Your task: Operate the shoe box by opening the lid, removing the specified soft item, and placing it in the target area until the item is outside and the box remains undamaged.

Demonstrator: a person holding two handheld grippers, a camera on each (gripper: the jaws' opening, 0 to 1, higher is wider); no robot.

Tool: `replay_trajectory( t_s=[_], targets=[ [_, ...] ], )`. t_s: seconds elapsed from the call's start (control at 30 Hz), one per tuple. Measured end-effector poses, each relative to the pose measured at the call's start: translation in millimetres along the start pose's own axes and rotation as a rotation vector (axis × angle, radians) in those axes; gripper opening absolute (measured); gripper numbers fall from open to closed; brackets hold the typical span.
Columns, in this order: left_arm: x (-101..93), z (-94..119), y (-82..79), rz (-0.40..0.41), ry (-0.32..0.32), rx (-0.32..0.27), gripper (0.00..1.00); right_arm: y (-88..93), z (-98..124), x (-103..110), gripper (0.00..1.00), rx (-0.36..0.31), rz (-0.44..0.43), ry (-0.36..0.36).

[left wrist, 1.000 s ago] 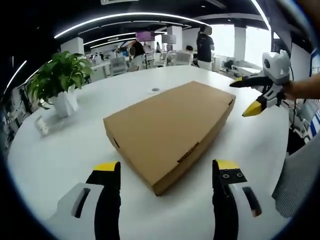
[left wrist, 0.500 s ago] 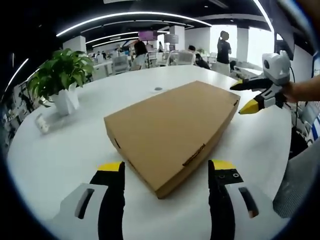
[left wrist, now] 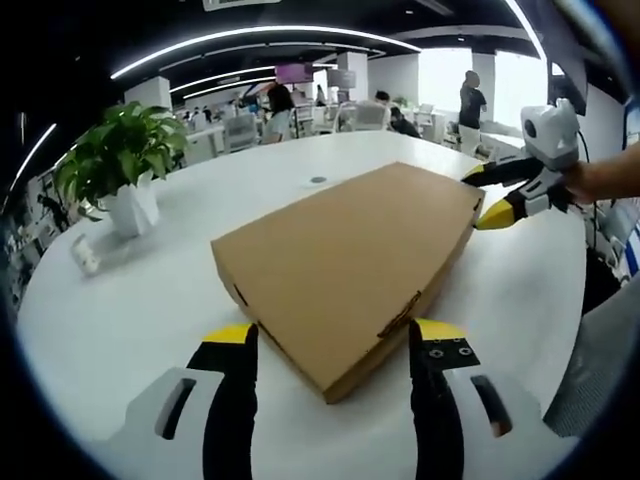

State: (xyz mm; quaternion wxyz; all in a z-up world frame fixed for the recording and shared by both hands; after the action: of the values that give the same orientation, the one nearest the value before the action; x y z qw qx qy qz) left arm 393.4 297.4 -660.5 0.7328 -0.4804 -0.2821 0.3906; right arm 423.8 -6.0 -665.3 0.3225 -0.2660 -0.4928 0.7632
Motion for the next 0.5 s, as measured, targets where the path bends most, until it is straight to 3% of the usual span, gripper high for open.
replay_trajectory(
  t_s=[0.5],
  targets=[
    [1.9,1.5,-0.1,-0.013,0.018,0.003,0.59,-0.5,0.1,2.6,0.54,0.009,-0.008,0.016]
  ],
)
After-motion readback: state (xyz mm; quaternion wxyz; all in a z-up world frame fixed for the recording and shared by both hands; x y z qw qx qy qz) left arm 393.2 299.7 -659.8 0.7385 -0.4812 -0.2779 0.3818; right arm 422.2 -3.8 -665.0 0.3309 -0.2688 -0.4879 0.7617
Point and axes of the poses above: the point that each gripper's makers call its tool centre point, and the gripper's own axes: z roughly backward along the fingers, x roughly to its left, y roughly out of its underside, the point moved 9 cm from there along z, roughly backward along the fingers, and after that the axes turned 11 degrees about -x, right-handed, at the moved point
